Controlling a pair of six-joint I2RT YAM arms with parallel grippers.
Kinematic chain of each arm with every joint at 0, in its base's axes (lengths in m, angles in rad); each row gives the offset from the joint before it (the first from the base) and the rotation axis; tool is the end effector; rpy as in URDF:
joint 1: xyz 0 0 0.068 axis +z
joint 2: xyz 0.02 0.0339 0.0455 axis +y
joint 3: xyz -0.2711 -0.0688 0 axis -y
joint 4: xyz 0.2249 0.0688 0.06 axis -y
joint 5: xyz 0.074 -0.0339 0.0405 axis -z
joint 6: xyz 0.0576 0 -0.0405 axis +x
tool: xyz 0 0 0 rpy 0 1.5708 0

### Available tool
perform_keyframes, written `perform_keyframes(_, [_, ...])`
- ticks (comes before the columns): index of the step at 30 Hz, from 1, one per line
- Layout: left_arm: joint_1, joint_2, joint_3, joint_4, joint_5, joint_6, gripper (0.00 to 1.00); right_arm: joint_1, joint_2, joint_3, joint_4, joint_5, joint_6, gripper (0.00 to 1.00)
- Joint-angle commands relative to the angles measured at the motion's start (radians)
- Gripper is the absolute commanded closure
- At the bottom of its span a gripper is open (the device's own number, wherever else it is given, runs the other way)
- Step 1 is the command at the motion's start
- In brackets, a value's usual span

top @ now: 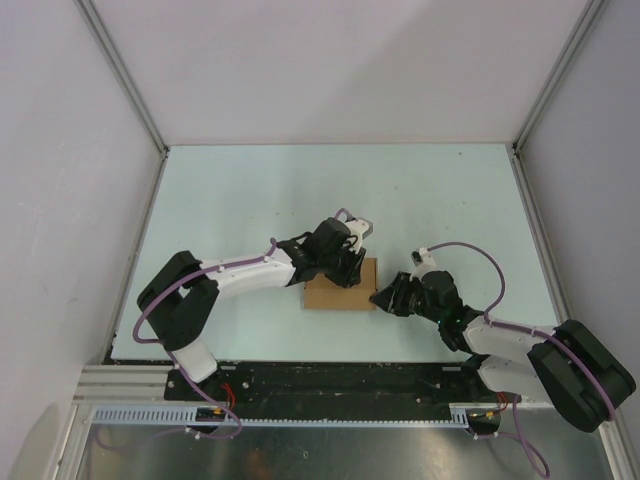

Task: Fold the paper box

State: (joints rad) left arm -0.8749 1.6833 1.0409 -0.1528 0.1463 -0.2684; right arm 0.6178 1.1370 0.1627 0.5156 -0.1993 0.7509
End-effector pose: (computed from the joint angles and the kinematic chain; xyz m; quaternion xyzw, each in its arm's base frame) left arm 0.2232 -0.2803 0.2027 0.3021 0.8729 -0.2609 0.2806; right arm 0.1556 0.1246 0.1494 0.0038 0.8468 0.3975 0.3535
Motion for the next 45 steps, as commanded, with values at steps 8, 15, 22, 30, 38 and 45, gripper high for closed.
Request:
perform_keyframes(8, [-0.003, 0.015, 0.025, 0.006, 0.027, 0.021, 0.65, -0.007, -0.082, -0.002, -0.057, 0.034, -0.016, 0.6])
perform_keyframes(15, [-0.003, 0.015, 0.025, 0.007, 0.03, 0.023, 0.65, -0.02, -0.192, 0.014, -0.164, 0.055, -0.041, 0.44])
perform_keyframes(22, [-0.003, 0.009, 0.025, 0.007, 0.024, 0.034, 0.65, -0.035, -0.244, 0.012, -0.213, 0.046, -0.053, 0.47])
perform_keyframes(30, [-0.003, 0.01, 0.022, 0.004, 0.022, 0.028, 0.65, -0.036, -0.253, -0.011, -0.203, 0.026, -0.041, 0.54])
perform_keyframes(38, [-0.003, 0.004, 0.013, 0.002, 0.018, 0.028, 0.65, -0.012, -0.246, -0.017, -0.163, 0.007, -0.002, 0.57])
perform_keyframes(45, [-0.001, -0.049, 0.034, -0.027, 0.003, 0.038, 0.64, -0.001, -0.332, -0.02, -0.226, 0.07, 0.018, 0.59])
